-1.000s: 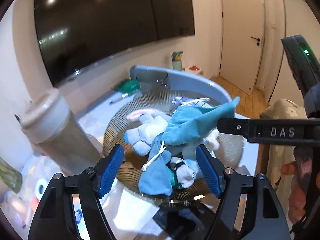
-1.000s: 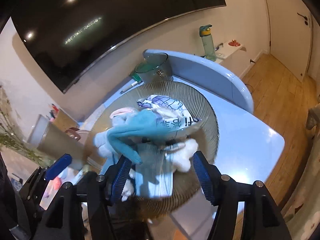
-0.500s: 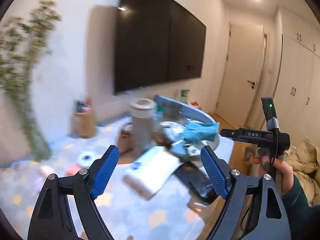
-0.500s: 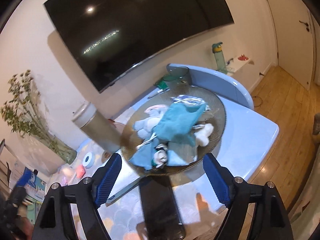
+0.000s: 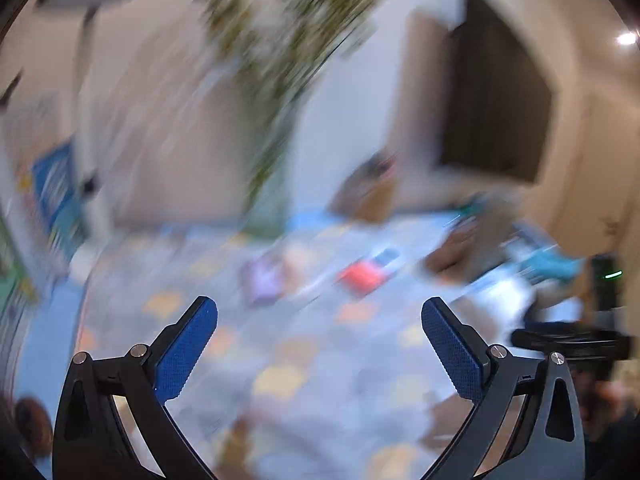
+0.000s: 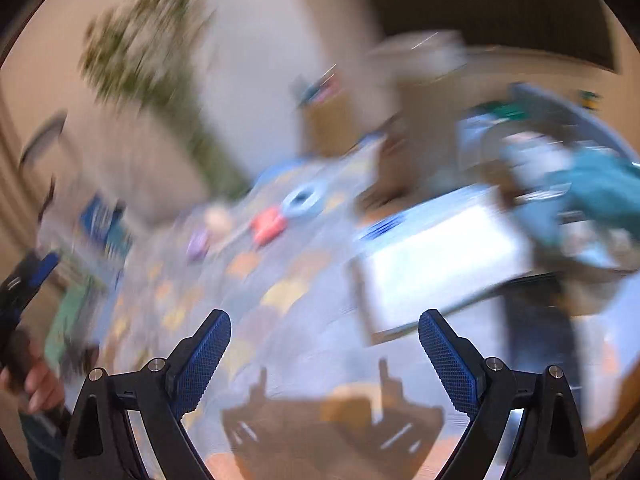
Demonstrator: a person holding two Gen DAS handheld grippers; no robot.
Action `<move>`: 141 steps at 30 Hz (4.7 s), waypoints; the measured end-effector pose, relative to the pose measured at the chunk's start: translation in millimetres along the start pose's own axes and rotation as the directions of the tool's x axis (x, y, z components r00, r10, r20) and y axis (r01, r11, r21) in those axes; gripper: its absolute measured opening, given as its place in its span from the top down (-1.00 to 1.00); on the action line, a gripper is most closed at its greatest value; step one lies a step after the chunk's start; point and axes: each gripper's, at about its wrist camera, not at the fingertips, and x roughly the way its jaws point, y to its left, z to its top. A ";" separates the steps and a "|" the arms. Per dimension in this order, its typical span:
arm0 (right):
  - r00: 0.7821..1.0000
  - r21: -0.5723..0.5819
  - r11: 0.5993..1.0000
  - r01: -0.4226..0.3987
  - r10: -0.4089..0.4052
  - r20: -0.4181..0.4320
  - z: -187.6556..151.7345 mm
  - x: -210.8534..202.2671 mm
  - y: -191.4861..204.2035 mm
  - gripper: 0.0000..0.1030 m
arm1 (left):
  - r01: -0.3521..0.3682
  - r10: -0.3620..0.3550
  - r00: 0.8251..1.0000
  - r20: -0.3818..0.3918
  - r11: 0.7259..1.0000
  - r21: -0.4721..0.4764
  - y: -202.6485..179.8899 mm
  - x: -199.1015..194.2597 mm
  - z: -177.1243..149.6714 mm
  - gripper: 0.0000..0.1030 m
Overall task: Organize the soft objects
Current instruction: 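Bring both grippers back to the table, then grasp the purple soap bar with left gripper while right gripper grasps pink packet, then carry the soap bar and pink packet to the bowl and release them, then bring both grippers back to the table near the white tissue pack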
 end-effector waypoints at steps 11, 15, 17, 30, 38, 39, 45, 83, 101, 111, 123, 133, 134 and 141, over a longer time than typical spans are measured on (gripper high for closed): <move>0.988 -0.112 0.994 -0.008 -0.010 -0.154 -3.6 128.5 43.0 -0.84 | -0.128 0.111 0.978 -0.179 0.988 -0.084 49.4 84.2 -46.6 -0.87; 0.992 -0.152 0.988 0.014 -0.033 -0.125 -5.0 131.5 46.8 -0.89 | -0.108 0.093 0.985 -0.146 0.989 -0.097 50.5 76.2 -51.2 -0.78; 0.992 -0.157 0.988 0.011 -0.030 -0.119 -6.2 128.6 46.3 -0.90 | -0.120 0.103 0.982 -0.156 0.987 -0.104 51.9 78.1 -52.2 -0.78; 0.981 -0.245 0.968 0.048 -0.092 -0.173 -9.2 138.4 61.1 -1.00 | -0.261 0.190 0.875 -0.445 0.960 -0.104 60.1 97.9 -42.0 -0.41; 0.935 -0.212 0.976 0.049 -0.119 -0.333 30.7 164.0 65.7 -1.00 | -0.133 0.105 0.938 -0.330 0.989 -0.063 40.8 126.2 26.1 -0.46; 0.947 -0.150 0.988 0.023 -0.069 -0.313 40.7 165.6 59.8 -0.94 | -0.133 0.103 0.937 -0.334 0.989 -0.067 42.9 139.5 27.9 -0.46; 0.973 0.022 0.999 -0.048 0.052 -0.224 78.2 189.8 35.5 -0.74 | -0.116 0.063 0.940 -0.336 0.984 -0.139 59.9 202.6 26.2 -0.44; 1.000 -0.152 0.988 0.012 -0.016 -0.021 2.8 130.7 72.8 0.24 | -0.072 0.040 0.969 -0.243 0.990 -0.123 19.2 120.8 -30.1 0.31; 0.948 0.190 0.981 -0.045 -0.018 0.319 -1.5 -68.9 -52.2 0.24 | 0.377 -0.360 0.923 -0.139 0.917 0.132 -201.5 49.8 35.1 0.31; 0.903 0.472 0.874 0.119 -0.292 0.314 33.0 -134.6 -190.0 0.24 | 0.470 -0.424 0.881 -0.209 0.831 0.297 -364.1 108.9 45.9 0.31; 0.943 0.460 0.867 0.193 -0.294 0.158 43.9 -92.4 -245.2 0.05 | 0.437 -0.370 0.898 -0.238 0.806 0.399 -418.3 160.2 17.9 -0.44; 0.942 0.511 0.853 0.104 -0.249 0.224 19.5 -125.1 -243.8 -0.09 | 0.415 -0.386 0.909 -0.159 0.803 0.428 -369.8 103.0 29.2 -0.44; 0.942 0.504 0.858 0.097 -0.242 0.231 18.7 -128.5 -237.7 -0.09 | 0.413 -0.387 0.910 -0.149 0.815 0.407 -355.6 95.6 33.0 -0.44; 0.953 0.345 0.938 0.032 -0.134 0.273 18.6 -130.1 -153.3 -0.30 | 0.316 -0.310 0.949 -0.065 0.913 0.259 -231.5 53.1 50.1 -0.62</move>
